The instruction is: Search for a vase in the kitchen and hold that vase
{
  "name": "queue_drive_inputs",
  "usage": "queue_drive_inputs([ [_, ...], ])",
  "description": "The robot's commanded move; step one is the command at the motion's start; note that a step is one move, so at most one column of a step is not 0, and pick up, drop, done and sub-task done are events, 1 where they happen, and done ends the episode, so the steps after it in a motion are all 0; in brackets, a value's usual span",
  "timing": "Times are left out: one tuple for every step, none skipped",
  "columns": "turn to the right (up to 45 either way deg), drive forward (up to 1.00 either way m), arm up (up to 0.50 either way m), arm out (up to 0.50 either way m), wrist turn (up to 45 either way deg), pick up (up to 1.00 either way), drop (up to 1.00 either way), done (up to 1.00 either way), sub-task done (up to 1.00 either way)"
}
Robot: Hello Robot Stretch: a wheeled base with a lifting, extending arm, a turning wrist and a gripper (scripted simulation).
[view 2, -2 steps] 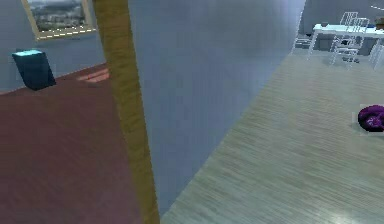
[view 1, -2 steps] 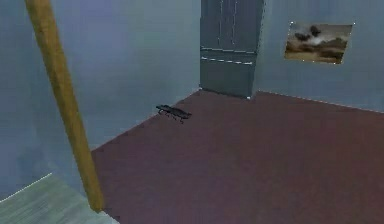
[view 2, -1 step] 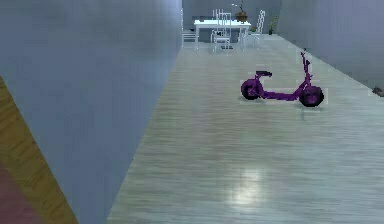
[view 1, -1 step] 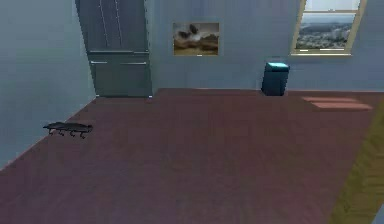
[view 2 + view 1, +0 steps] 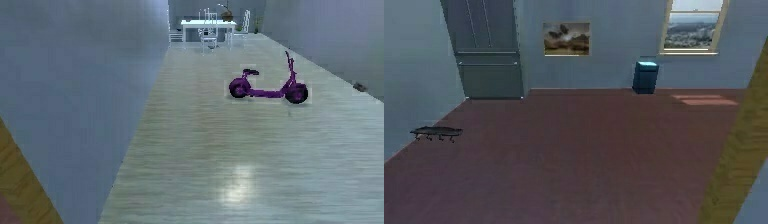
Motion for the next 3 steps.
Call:
queue_drive_inputs([
  [0.0, 0.30, 0.00, 0.00, 0.0, 0.00, 0.00, 0.00, 0.00],
  [0.0, 0.30, 0.00, 0.00, 0.0, 0.00, 0.00, 0.00, 0.00],
  [27.0, 0.00, 0.00, 0.00, 0.0, 0.00, 0.00, 0.00, 0.00],
])
